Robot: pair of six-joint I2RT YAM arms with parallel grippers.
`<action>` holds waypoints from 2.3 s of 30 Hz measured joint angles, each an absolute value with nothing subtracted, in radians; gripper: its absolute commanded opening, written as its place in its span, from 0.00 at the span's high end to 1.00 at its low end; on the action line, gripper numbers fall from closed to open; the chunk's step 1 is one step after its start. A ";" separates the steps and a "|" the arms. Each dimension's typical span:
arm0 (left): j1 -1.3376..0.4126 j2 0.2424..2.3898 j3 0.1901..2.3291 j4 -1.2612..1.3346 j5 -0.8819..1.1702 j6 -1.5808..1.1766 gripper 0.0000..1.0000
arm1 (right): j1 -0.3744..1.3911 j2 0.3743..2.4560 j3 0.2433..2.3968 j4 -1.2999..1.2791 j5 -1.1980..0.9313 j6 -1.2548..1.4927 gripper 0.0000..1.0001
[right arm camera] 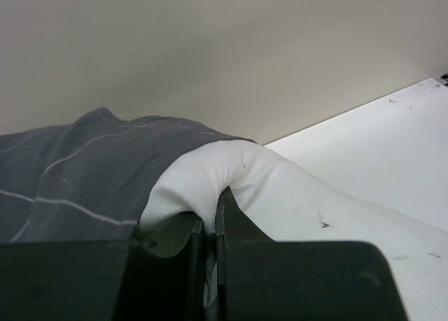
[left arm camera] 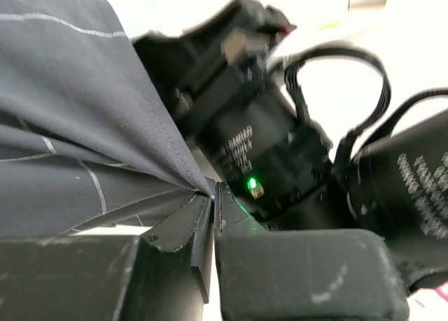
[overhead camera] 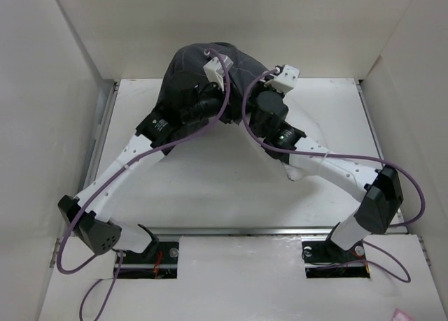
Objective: Put the pillow into the pillowcase
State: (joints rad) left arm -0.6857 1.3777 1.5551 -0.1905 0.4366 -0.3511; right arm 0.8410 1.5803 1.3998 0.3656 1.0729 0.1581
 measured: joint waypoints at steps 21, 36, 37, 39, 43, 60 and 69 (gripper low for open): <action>-0.670 1.188 0.977 -0.226 0.434 -0.485 0.00 | 0.883 1.644 1.213 0.097 0.669 0.370 0.00; -0.682 1.008 1.331 -0.307 0.183 -0.369 0.00 | 0.883 1.311 1.275 -0.338 0.407 0.285 0.00; -0.683 1.036 1.344 -0.310 0.170 -0.361 0.00 | 0.879 1.290 1.261 -0.339 0.421 0.282 0.00; -0.684 1.112 1.383 -0.311 0.122 -0.348 0.00 | 0.852 1.259 1.244 -0.345 0.414 0.282 0.00; -0.684 1.344 1.517 -0.332 -0.002 -0.300 0.00 | 0.670 1.258 1.242 -0.332 0.265 0.290 0.00; -0.723 2.230 2.291 -0.769 -0.438 0.039 0.00 | 0.398 1.382 1.190 -0.273 -0.039 0.159 0.00; -0.707 2.230 2.264 -0.757 -0.508 0.021 0.56 | 0.398 1.393 1.154 -0.242 -0.160 0.118 0.02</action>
State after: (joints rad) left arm -0.7074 2.2303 2.2642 -0.7567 -0.5076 0.0208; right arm 0.3977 1.3930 1.1538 -0.2420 -0.1600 0.1181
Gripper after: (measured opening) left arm 0.548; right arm 0.987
